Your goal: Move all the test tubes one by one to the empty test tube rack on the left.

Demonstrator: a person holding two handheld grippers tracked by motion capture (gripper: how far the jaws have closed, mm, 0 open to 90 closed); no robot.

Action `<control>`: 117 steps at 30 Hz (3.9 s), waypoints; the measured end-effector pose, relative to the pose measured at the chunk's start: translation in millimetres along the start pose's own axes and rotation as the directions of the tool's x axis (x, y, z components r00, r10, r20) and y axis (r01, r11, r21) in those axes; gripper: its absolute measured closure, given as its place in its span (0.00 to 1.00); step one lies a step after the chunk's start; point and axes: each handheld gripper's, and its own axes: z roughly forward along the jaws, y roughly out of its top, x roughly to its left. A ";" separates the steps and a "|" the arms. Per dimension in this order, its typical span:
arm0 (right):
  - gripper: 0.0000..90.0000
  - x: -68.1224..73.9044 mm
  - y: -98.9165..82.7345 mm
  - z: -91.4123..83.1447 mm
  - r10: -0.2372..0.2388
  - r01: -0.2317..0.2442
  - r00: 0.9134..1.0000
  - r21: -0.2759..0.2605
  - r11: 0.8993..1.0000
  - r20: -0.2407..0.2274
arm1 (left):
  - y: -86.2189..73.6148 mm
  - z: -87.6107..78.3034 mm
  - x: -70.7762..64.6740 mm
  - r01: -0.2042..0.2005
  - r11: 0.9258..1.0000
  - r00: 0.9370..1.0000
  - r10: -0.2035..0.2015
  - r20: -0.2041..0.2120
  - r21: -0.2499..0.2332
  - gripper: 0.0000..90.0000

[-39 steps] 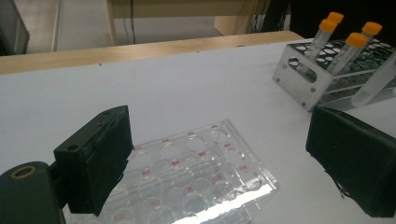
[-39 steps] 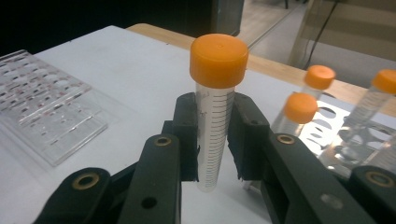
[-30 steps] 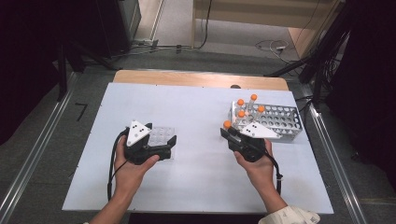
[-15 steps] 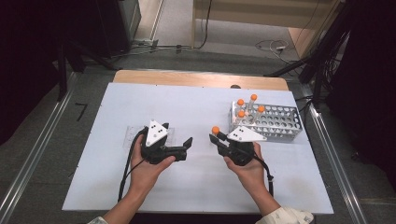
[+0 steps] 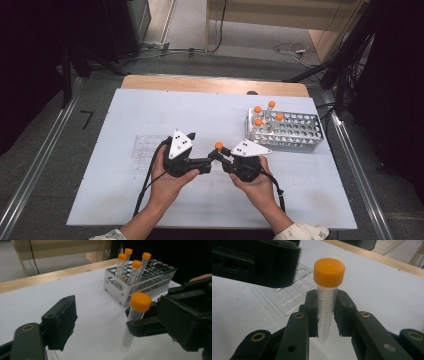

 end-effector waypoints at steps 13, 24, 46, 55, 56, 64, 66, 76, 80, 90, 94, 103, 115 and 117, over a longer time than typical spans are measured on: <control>0.80 10.9 0.9 2.7 -0.012 0.012 0.999 0.004 1.000 -0.039 | -3.1 5.1 -8.9 -0.045 0.999 0.998 0.044 0.050 0.001 0.51; 0.80 12.2 1.0 3.5 -0.014 0.014 0.999 0.004 1.000 -0.048 | -3.7 4.3 -7.9 -0.051 0.999 0.996 0.051 0.076 0.004 0.76; 0.41 14.5 2.2 3.0 0.021 -0.023 0.998 -0.029 0.999 -0.061 | 2.9 -3.5 0.4 -0.046 0.999 0.996 0.047 0.073 -0.013 0.79; 0.26 9.5 -1.2 4.8 0.066 -0.067 0.996 -0.016 0.998 -0.059 | 16.9 -21.4 26.2 0.006 0.999 0.999 -0.005 0.036 -0.045 0.79; 0.25 9.2 -1.6 5.0 0.066 -0.067 0.996 -0.015 0.998 -0.059 | 18.2 -23.5 29.7 0.015 0.999 1.000 -0.013 0.029 -0.052 0.79; 0.18 5.8 -4.2 6.6 0.069 -0.069 0.997 -0.001 0.998 -0.039 | 27.9 -44.8 60.8 0.072 0.992 0.996 -0.076 -0.039 -0.104 0.79; 0.17 5.1 -4.5 6.3 0.075 -0.075 0.997 -0.001 0.997 -0.037 | 29.4 -50.4 68.9 0.082 0.990 0.994 -0.089 -0.060 -0.114 0.79; 0.17 2.6 -6.0 5.4 0.076 -0.075 0.997 0.005 0.997 -0.029 | 28.3 -73.6 108.3 0.117 0.983 0.972 -0.142 -0.186 -0.141 0.79; 0.17 2.5 -6.0 5.0 0.077 -0.076 0.997 0.004 0.997 -0.028 | 24.6 -79.7 119.8 0.114 0.985 0.960 -0.143 -0.240 -0.131 0.79; 0.17 1.0 -6.2 3.0 0.074 -0.074 0.997 0.004 0.997 -0.025 | 13.6 -84.3 136.9 0.123 0.988 0.939 -0.147 -0.311 -0.097 0.79; 0.17 1.3 -6.3 3.0 0.075 -0.075 0.997 0.005 0.997 -0.026 | 12.1 -88.1 142.3 0.130 0.986 0.931 -0.157 -0.329 -0.101 0.79; 0.17 1.6 -6.1 2.7 0.074 -0.074 0.997 0.005 0.997 -0.026 | 9.0 -88.2 144.6 0.120 0.990 0.925 -0.139 -0.354 -0.076 0.79; 0.17 1.4 -6.4 2.7 0.076 -0.076 0.997 0.009 0.997 -0.029 | -7.3 -73.7 144.9 0.125 0.992 0.926 -0.117 -0.359 0.000 0.79; 0.17 1.6 -6.3 2.8 0.076 -0.075 0.997 0.009 0.997 -0.029 | -10.4 -71.1 144.9 0.130 0.991 0.926 -0.119 -0.359 0.007 0.79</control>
